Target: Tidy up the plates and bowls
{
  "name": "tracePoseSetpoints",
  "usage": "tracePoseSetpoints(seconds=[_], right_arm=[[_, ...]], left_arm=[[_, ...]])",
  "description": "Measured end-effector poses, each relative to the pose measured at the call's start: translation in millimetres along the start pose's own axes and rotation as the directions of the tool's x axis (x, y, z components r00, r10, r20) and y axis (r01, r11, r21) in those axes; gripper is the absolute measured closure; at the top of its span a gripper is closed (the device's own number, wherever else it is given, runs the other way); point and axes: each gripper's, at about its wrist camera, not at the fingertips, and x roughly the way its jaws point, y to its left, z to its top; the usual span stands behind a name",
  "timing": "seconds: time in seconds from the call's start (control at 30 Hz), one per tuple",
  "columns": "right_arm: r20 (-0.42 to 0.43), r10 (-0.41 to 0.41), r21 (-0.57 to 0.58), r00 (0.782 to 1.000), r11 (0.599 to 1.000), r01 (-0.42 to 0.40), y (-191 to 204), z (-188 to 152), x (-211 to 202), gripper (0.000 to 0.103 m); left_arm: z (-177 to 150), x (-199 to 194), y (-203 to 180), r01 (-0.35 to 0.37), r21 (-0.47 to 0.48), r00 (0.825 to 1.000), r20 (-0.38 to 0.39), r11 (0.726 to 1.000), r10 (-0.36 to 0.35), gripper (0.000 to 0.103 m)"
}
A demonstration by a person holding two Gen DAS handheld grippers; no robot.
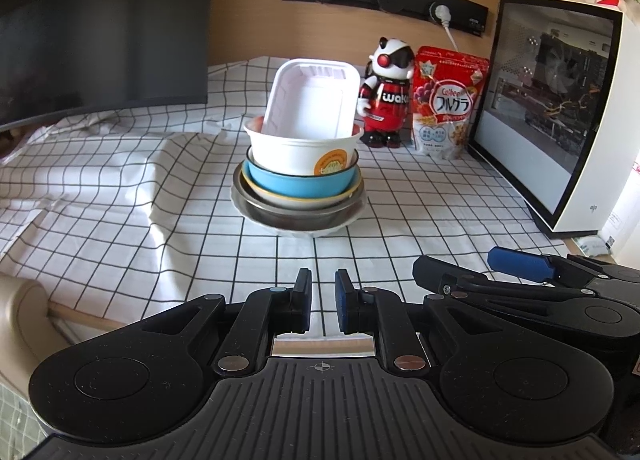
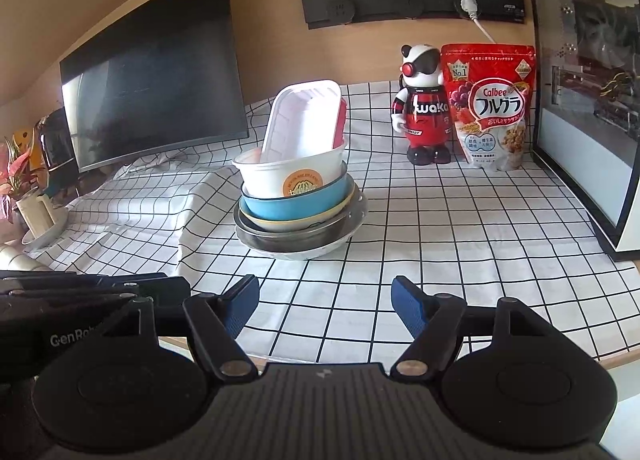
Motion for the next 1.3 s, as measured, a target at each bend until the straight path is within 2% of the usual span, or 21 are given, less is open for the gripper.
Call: tracePoseSetpoints(seconds=[1.0, 1.13, 1.3], right_arm=[[-0.006, 0.004, 0.001, 1.0, 1.0, -0.004, 2, -4, -4, 0.029], [-0.017, 0.004, -0.003, 1.0, 1.0, -0.004, 1, -2, 0, 0.029], [-0.047, 0.013, -0.029, 0.999, 0.999, -0.014, 8, 6, 15, 0.029]], left_arm=[[-2, -3, 0, -0.001, -0.008, 1.0, -0.003, 1.0, 0.001, 0.088], [-4, 3, 4, -0.004, -0.033, 1.0, -0.013, 0.999, 0.003, 0.088], [4, 19, 26, -0.024, -0.098, 0.998, -0.064, 0.995, 0.018, 0.088]])
